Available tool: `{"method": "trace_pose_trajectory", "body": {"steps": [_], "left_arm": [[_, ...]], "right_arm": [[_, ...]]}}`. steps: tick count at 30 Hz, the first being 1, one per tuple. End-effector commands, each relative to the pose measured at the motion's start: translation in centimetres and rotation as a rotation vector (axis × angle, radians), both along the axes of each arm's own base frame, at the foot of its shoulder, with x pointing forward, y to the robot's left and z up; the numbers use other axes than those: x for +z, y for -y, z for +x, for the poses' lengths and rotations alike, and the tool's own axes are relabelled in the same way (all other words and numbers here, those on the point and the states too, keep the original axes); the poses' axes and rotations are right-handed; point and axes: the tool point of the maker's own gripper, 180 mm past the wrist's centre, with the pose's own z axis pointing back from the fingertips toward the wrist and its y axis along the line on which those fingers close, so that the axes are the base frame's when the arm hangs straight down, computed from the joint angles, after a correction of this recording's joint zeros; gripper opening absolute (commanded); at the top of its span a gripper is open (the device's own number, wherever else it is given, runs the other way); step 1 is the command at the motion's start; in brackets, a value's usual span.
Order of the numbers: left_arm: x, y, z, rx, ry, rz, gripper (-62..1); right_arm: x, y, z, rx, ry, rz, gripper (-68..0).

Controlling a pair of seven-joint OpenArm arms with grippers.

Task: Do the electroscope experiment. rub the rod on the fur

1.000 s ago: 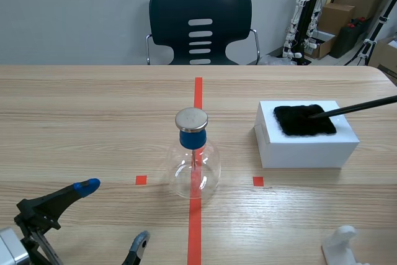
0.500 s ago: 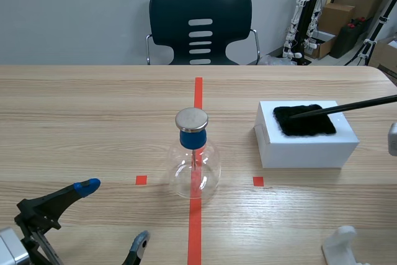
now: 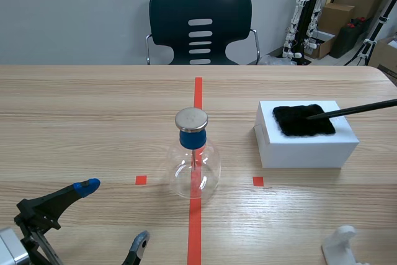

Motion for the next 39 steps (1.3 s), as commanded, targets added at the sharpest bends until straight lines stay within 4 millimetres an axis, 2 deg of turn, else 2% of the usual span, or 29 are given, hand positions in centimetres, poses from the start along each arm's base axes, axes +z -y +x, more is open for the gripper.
{"method": "trace_pose_trajectory", "body": {"steps": [1, 5, 13, 23, 28, 39], "left_arm": [[0.6, 0.0, 0.1, 0.0, 0.02, -0.018, 1.4], [0.6, 0.0, 0.1, 0.0, 0.02, -0.018, 1.4], [0.6, 0.0, 0.1, 0.0, 0.02, -0.018, 1.4], [0.6, 0.0, 0.1, 0.0, 0.02, -0.018, 1.4], [0.6, 0.0, 0.1, 0.0, 0.02, -0.018, 1.4], [0.6, 0.0, 0.1, 0.0, 0.02, -0.018, 1.4]], "right_arm": [[1.5, -1.4, 0.9, 0.036, 0.048, -0.006, -66.2], [1.7, -1.2, 1.0, 0.024, 0.058, -0.012, -66.2], [2.1, 1.2, 0.9, -0.031, 0.05, -0.017, -66.2], [2.4, 1.1, 0.9, -0.03, 0.057, 0.027, -66.2], [4.2, 1.5, 0.9, -0.049, 0.106, 0.059, -66.2], [10.3, 1.0, -0.5, -0.05, 0.255, 0.141, -66.2]]}}
